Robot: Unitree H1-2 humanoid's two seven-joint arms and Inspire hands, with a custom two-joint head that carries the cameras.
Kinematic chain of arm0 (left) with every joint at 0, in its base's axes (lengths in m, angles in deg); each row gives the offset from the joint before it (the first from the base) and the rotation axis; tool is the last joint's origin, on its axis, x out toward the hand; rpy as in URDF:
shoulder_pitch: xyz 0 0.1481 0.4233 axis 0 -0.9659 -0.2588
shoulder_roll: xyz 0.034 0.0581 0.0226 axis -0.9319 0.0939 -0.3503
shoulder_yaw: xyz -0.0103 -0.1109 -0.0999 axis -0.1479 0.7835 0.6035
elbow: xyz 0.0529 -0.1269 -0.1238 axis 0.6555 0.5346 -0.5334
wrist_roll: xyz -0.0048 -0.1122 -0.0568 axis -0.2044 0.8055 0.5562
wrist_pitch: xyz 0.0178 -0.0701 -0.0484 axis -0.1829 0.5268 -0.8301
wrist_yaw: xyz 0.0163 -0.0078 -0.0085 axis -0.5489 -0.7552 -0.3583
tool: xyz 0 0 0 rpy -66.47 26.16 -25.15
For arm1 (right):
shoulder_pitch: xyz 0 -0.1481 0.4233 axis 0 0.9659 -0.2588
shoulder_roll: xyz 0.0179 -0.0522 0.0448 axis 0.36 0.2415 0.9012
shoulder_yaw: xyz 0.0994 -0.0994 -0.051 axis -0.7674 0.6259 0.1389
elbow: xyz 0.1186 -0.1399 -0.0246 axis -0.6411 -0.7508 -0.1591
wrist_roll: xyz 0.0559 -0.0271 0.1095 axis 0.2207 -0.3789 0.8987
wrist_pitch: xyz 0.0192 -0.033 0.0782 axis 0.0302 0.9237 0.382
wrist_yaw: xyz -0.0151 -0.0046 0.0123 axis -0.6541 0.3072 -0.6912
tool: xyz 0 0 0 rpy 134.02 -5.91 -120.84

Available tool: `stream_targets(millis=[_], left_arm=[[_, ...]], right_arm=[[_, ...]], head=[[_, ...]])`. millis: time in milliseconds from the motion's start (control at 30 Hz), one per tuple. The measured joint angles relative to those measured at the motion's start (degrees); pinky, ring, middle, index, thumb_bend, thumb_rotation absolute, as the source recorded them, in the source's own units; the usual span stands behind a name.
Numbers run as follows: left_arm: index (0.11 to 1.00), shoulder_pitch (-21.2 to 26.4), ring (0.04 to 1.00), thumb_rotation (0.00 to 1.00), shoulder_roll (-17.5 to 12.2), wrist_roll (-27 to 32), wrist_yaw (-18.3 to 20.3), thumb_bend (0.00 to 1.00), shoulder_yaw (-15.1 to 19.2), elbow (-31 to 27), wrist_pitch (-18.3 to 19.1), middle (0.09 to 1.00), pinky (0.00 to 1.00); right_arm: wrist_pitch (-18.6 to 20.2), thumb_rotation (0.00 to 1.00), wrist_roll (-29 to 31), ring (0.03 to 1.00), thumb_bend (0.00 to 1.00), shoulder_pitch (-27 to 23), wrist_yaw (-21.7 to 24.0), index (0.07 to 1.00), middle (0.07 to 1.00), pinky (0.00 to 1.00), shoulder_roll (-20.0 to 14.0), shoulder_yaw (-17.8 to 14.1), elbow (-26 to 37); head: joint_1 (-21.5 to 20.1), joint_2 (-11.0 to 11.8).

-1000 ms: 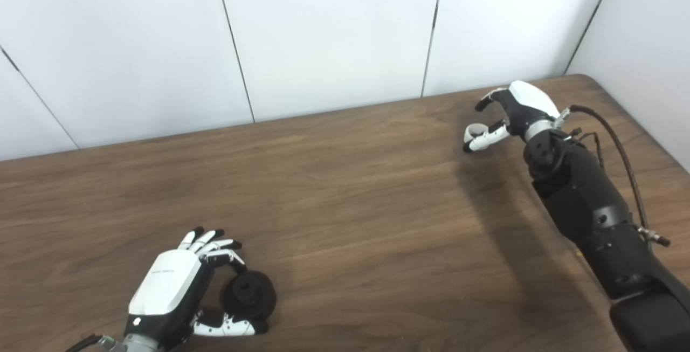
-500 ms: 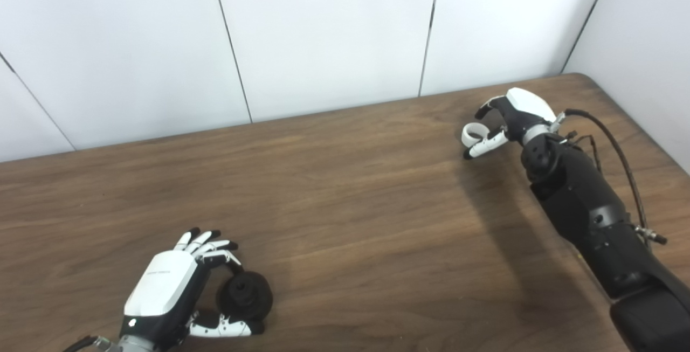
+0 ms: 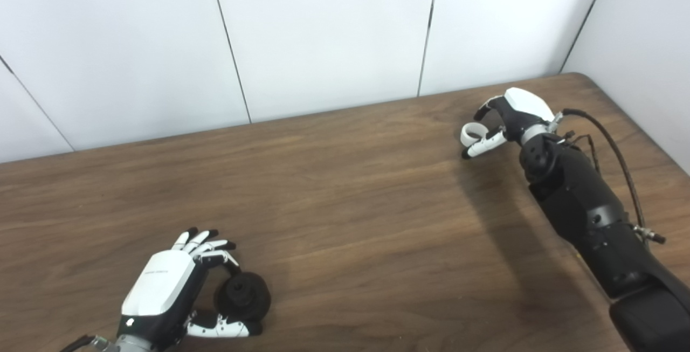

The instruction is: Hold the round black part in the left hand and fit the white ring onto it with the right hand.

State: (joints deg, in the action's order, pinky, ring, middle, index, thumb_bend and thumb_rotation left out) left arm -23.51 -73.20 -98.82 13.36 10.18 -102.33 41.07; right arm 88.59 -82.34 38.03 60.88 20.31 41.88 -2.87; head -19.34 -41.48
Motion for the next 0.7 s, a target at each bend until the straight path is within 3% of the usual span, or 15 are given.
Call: stream_targets(millis=[667,700], left_arm=[[0.488,0.52,0.931,0.06,-0.41,-0.02,0.77,0.52,-0.04,0.0,-0.08,0.816,1.0],[0.488,0.55,0.93,0.06,-0.41,-0.01,0.81,0.52,-0.03,0.0,-0.09,0.815,1.0]], right_arm=[[0.01,0.2,-0.18,0.962,0.77,0.07,-0.15,0.603,0.892,0.99,-0.01,-0.01,0.47],[0.01,0.17,-0.17,0.964,0.62,0.1,-0.16,0.538,0.891,0.99,-0.01,-0.03,0.52]], head=[[0.0,0.09],[0.0,0.0]])
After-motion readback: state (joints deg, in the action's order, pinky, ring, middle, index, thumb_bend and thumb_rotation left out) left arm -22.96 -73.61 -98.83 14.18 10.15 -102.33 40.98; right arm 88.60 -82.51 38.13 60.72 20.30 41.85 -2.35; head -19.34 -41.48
